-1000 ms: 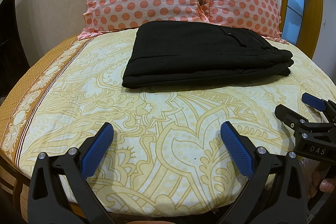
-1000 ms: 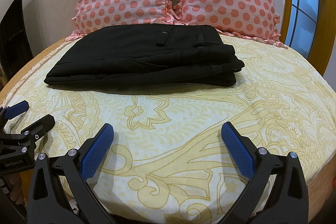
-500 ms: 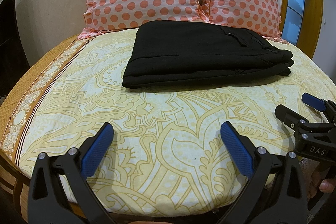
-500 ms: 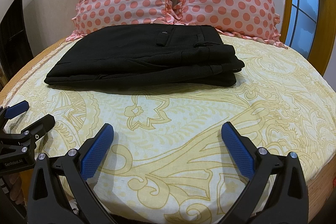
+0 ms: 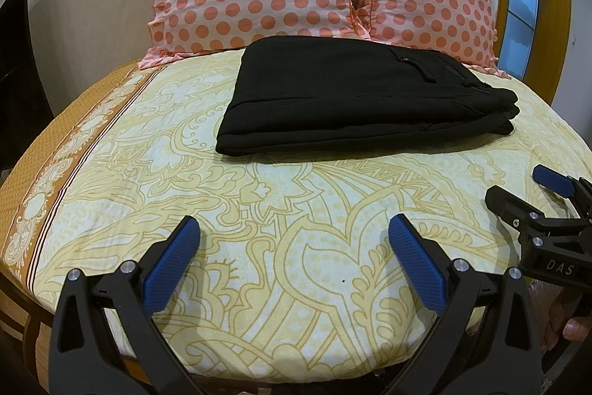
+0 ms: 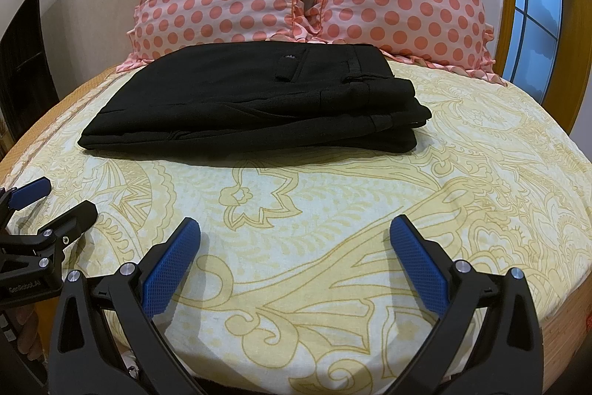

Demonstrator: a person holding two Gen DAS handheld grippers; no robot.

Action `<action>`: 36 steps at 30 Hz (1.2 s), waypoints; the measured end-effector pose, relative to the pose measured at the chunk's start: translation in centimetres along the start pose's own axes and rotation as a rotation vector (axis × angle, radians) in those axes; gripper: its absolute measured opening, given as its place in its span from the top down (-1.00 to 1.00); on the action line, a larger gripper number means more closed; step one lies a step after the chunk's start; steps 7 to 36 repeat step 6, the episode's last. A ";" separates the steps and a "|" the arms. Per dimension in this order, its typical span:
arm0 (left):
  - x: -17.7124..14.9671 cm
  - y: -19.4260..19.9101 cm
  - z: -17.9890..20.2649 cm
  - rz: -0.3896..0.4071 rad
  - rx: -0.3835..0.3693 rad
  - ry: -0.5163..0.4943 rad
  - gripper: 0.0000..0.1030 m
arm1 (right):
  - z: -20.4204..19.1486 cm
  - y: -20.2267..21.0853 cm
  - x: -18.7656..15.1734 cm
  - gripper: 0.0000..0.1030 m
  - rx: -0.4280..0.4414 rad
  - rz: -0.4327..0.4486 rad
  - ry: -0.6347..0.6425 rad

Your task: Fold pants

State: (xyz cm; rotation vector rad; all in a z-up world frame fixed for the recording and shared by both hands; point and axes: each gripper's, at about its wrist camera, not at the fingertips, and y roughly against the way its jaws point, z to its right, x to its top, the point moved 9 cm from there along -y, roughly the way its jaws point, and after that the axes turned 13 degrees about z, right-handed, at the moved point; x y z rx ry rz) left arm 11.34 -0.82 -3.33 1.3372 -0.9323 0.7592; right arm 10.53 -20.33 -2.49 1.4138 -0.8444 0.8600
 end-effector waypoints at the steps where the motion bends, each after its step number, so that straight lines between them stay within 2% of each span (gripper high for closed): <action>1: 0.0 0.0 0.0 0.000 -0.001 0.000 -0.97 | 0.0 0.0 0.0 -0.97 0.000 0.000 0.000; 36: 0.0 0.0 0.0 0.000 0.001 0.001 -0.97 | 0.0 0.0 0.0 -0.97 -0.001 0.000 0.000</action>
